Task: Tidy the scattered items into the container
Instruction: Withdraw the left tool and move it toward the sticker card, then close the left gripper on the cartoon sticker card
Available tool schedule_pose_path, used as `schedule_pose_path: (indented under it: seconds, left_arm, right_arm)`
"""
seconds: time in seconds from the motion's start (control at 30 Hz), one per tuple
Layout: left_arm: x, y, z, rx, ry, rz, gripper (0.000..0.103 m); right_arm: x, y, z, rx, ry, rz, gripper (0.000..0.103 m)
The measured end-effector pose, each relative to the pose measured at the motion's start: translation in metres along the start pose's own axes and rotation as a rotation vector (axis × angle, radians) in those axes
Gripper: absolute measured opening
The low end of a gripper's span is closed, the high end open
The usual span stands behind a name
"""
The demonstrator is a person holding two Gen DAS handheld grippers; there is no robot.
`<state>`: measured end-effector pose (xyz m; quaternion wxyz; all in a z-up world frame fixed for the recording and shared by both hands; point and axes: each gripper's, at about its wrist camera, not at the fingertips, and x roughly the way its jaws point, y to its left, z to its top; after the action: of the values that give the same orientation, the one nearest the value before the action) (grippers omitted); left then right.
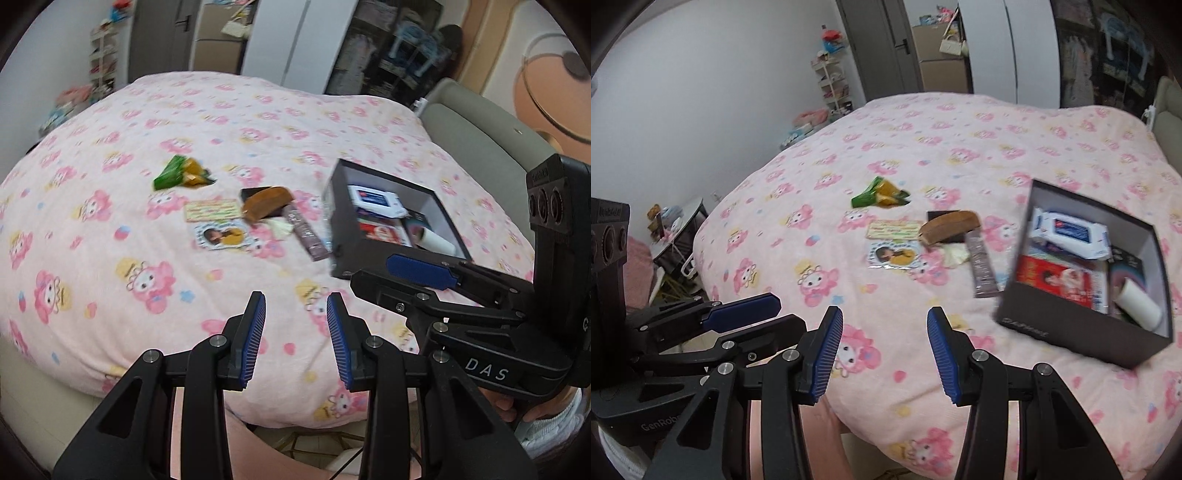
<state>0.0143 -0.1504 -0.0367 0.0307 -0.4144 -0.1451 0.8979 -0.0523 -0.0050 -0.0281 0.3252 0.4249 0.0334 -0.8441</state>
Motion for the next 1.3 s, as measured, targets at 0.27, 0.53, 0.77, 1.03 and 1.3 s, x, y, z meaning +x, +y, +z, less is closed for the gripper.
schedule_pose_path:
  seconds: [0.27,0.53,0.77,1.03,1.3]
  left_arm:
    - [0.044,0.037,0.004,-0.098,0.006,-0.010,0.034]
    - [0.091,0.069,0.018,-0.177,-0.032,-0.018,0.034]
    - [0.153,0.099,0.023,-0.249,-0.020,0.094,0.034]
    - [0.204,0.133,0.033,-0.299,-0.018,0.137,0.033]
    - [0.219,0.155,0.029,-0.353,0.000,0.073,0.027]
  right_arm:
    - [0.053,-0.005,0.011,0.014,0.044,-0.022,0.045]
    - [0.104,-0.018,0.034,0.011,0.066,-0.047,0.045]
    - [0.168,-0.037,0.045,0.021,0.119,-0.048,0.045]
    - [0.232,-0.053,0.052,0.046,0.163,-0.034,0.045]
    - [0.276,-0.064,0.050,0.066,0.213,-0.017,0.045]
